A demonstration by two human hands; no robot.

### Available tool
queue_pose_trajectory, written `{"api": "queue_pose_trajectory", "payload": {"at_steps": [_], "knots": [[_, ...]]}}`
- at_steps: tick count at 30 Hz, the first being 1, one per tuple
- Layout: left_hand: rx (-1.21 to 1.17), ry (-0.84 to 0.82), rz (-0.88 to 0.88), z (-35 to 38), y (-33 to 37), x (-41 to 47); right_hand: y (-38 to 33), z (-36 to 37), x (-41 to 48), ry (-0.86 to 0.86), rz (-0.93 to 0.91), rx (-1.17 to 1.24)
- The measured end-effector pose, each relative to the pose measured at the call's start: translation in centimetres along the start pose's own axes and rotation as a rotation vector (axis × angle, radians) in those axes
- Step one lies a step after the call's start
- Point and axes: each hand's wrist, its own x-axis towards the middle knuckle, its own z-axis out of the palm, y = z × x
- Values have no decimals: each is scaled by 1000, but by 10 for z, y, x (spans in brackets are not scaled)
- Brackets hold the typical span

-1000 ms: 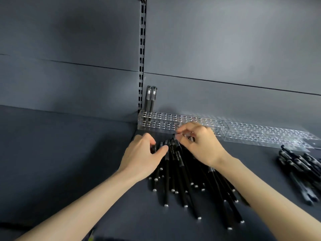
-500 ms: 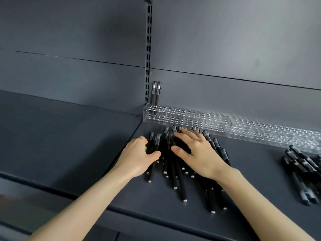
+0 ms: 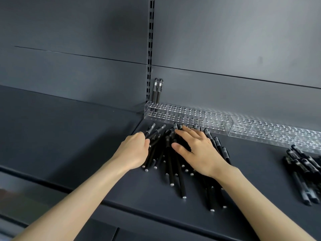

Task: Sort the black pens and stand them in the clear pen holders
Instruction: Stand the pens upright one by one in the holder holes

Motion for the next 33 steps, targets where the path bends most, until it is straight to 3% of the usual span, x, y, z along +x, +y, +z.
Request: {"api": "queue_pose_trajectory", "payload": {"at_steps": [5,12,17,20,23,28,33], "knots": [[-326,49,85,-4,-7,-1,-4,-3,5,70,-33,31],[-528,-10,390,-10,-6,21,-41,-24,53,268,37,896],[-645,-23,464,-19,-11,53,-49,-28,92,407,65,1065],[-658,-26,418,-28,-18,80,-49,-27,115,429,125,1058],[-603,80,396,-32,-26,106,-49,-30,133,626,157,1052],[-728,135,381,-27,-26,140,-43,-32,157,877,124,722],[-810,177,404,-11,-32,147,-36,-27,175,890,74,502]]}}
